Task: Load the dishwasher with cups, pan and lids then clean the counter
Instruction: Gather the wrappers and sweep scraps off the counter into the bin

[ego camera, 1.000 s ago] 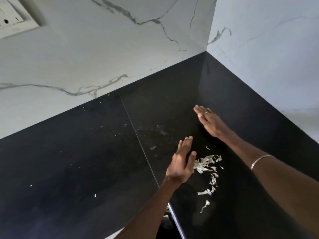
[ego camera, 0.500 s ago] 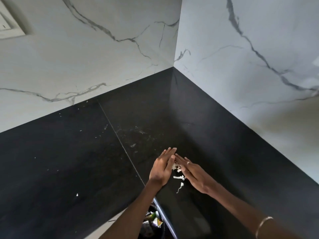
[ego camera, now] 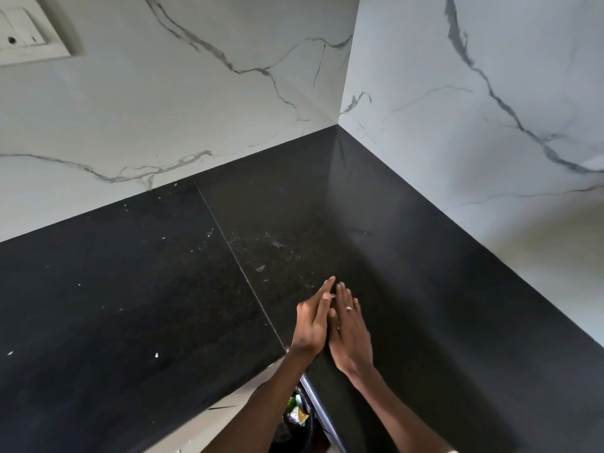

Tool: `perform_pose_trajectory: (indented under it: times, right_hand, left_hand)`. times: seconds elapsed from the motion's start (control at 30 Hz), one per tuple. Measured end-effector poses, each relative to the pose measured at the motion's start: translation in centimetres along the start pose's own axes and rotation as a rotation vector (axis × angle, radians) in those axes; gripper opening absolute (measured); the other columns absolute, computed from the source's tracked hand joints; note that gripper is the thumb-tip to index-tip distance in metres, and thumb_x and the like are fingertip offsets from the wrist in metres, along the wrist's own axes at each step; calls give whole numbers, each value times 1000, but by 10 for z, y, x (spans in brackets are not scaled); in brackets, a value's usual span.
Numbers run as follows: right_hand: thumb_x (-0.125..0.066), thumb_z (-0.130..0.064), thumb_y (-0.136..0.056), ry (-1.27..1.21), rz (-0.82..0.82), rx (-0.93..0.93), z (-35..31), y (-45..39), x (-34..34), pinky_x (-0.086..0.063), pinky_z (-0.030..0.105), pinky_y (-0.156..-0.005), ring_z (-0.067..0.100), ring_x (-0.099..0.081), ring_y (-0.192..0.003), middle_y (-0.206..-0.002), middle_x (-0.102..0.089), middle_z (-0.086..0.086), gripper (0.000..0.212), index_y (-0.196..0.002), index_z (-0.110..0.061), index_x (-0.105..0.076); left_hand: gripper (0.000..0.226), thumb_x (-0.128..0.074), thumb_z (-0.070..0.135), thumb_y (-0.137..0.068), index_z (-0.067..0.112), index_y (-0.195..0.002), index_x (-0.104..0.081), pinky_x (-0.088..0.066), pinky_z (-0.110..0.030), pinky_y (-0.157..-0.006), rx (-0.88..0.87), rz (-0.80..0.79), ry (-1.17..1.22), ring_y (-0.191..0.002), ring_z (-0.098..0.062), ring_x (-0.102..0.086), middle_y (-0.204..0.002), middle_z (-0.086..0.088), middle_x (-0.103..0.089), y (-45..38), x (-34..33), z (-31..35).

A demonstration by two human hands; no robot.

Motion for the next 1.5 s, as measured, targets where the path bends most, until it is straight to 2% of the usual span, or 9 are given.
perform_pose_trajectory:
  times: [0.13, 0.23, 0.4, 0.67, 0.93, 1.1, 1.2, 1.33, 1.5]
  right_hand:
    - [-21, -53, -102, -309, 22, 43, 8, -22, 16, -16, 31, -121, -1, -14, -147, -160, -18, -14, 57, -154, -30, -18]
    - [-24, -51, -102, -248, 88, 40, 36, -48, 39, -23, 37, -121, 0, -22, -145, -158, -28, -9, 58, -153, -24, -27]
    - [-19, -40, -106, 57, -178, 322, 16, -50, 25, -17, 35, -123, -3, -12, -146, -157, -27, -12, 48, -150, -24, -34]
    - [-19, -35, -107, 36, -282, 396, 1, 11, 13, -17, 31, -122, -6, -15, -145, -157, -29, -9, 46, -150, -23, -32]
    - [-26, -47, -103, -374, 207, -55, 22, 73, 15, -24, 39, -121, 4, -23, -146, -157, -31, -7, 55, -151, -20, -32]
    - [-19, -42, -104, -259, 182, -51, 0, 65, -2, -16, 39, -123, 2, -14, -148, -160, -24, -3, 56, -154, -18, -24]
    - [-26, -31, -106, -321, 201, 42, -4, 61, -1, -22, 40, -121, 7, -23, -146, -157, -32, 2, 50, -152, -12, -28]
    - [-33, -20, -105, -434, 249, 98, 12, 54, 7, -32, 44, -115, 20, -47, -133, -137, -53, 6, 44, -146, -6, -40]
    - [-35, -12, -104, -386, 90, 260, 10, 29, 4, -32, 34, -116, 12, -41, -139, -146, -47, 9, 40, -141, 0, -46]
  left_hand:
    - [39, -37, 24, -105, 13, -140, -52, -45, -27, -103, 44, 134, 116, -124, -8, -57, -129, 9, -63, 5, 7, -1]
    - [42, -36, 31, -105, 14, -139, -53, -42, -28, -104, 80, 237, 191, -121, -8, -57, -127, 3, -64, 9, 11, -3]
    - [42, -38, 26, -103, 7, -136, -55, -37, -30, -113, 107, 332, 326, -134, -10, -48, -139, 2, -58, 11, 12, -2]
    - [40, -33, 20, -106, 5, -134, -57, -38, -29, -112, 105, 317, 386, -133, -11, -50, -136, -1, -60, 32, 14, -6]
    - [41, -30, 51, -102, 46, -138, -50, -26, -36, -119, 218, 90, 111, -140, -1, -34, -146, 16, -47, 56, 6, -15]
    - [42, -35, 48, -103, 34, -137, -55, -33, -32, -116, 206, 64, 236, -135, -1, -43, -142, 8, -54, 74, -5, 1]
    - [36, -37, 21, -106, 13, -132, -61, -41, -34, -109, 121, 354, 433, -130, -13, -53, -133, 0, -62, 100, 8, 0]
    - [41, -32, 17, -106, -5, -116, -65, -53, -36, -96, 179, 837, 797, -116, -35, -63, -114, -15, -71, 150, 26, -32]
    - [51, -28, 27, -104, -10, -118, -61, -56, -37, -94, 204, 994, 1286, -110, -35, -66, -114, -25, -68, 150, 23, -55]
Point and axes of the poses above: each hand's wrist, its own y-axis away from the middle knuckle, its own x-axis out of the back of the hand, z = x × y, the point moved 4 cm from there along -y, towards the middle knuckle
